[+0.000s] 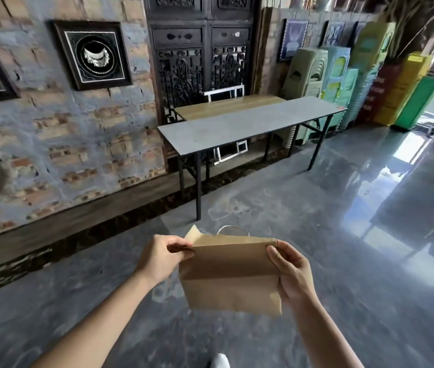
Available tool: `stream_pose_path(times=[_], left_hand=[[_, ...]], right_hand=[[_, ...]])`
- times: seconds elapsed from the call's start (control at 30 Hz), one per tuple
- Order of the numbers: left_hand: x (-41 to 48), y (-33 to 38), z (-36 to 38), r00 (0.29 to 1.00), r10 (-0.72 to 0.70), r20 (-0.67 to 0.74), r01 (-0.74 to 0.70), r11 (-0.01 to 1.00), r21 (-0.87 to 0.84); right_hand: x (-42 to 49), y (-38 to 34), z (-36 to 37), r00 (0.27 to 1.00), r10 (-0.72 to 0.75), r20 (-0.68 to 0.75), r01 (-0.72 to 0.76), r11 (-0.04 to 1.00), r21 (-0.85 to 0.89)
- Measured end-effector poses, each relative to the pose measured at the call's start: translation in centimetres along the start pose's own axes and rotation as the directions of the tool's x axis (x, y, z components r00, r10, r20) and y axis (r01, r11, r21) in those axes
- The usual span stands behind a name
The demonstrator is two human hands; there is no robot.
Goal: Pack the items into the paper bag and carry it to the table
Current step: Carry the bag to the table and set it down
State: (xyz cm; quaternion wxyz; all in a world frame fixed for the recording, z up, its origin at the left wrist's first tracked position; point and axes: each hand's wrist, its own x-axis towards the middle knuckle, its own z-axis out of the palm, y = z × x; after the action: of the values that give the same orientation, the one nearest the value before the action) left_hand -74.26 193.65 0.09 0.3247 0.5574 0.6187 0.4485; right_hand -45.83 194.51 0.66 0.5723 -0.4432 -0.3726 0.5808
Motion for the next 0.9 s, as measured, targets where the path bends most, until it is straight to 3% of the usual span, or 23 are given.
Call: stream_pose_path(times=[0.3,0.47,0.63,0.73,0.8,0.9], left_hand=[[26.1,-0.3,2.3,0.984,0.086,-0.156,-0.078,0.995,0.062],[40.5,-3.2,3.7,0.983,0.078,-0.167,-0.058,0.991,0.122],[57.0,-6.5,3.8,0.982,0.061,-0.179,-0.037,0.990,0.135],[67.8,-7.3,3.9,0.979,0.056,-0.198,-0.030,0.991,0.132],[73.7,-7.0,4.2,0.975,0.036,-0.221,-0.002,0.988,0.154],[81.3,-7.2,4.6,0.969,-0.001,-0.247,0.046,0.983,0.177]], right_hand=[[27.9,-2.3,5.3,0.997,0.057,0.043,-0.055,0.997,-0.046],[44.3,-0.9,8.2,0.997,-0.002,0.081,0.022,0.971,-0.240],[61.7,-1.0,13.1,0.990,-0.035,0.135,0.108,0.803,-0.586],[72.5,-2.3,16.5,0.981,-0.106,0.161,0.191,0.642,-0.743],[78.6,-3.2,18.5,0.970,-0.155,0.189,0.243,0.562,-0.790],[87.4,-3.4,20.7,0.953,-0.222,0.208,0.297,0.532,-0.793]])
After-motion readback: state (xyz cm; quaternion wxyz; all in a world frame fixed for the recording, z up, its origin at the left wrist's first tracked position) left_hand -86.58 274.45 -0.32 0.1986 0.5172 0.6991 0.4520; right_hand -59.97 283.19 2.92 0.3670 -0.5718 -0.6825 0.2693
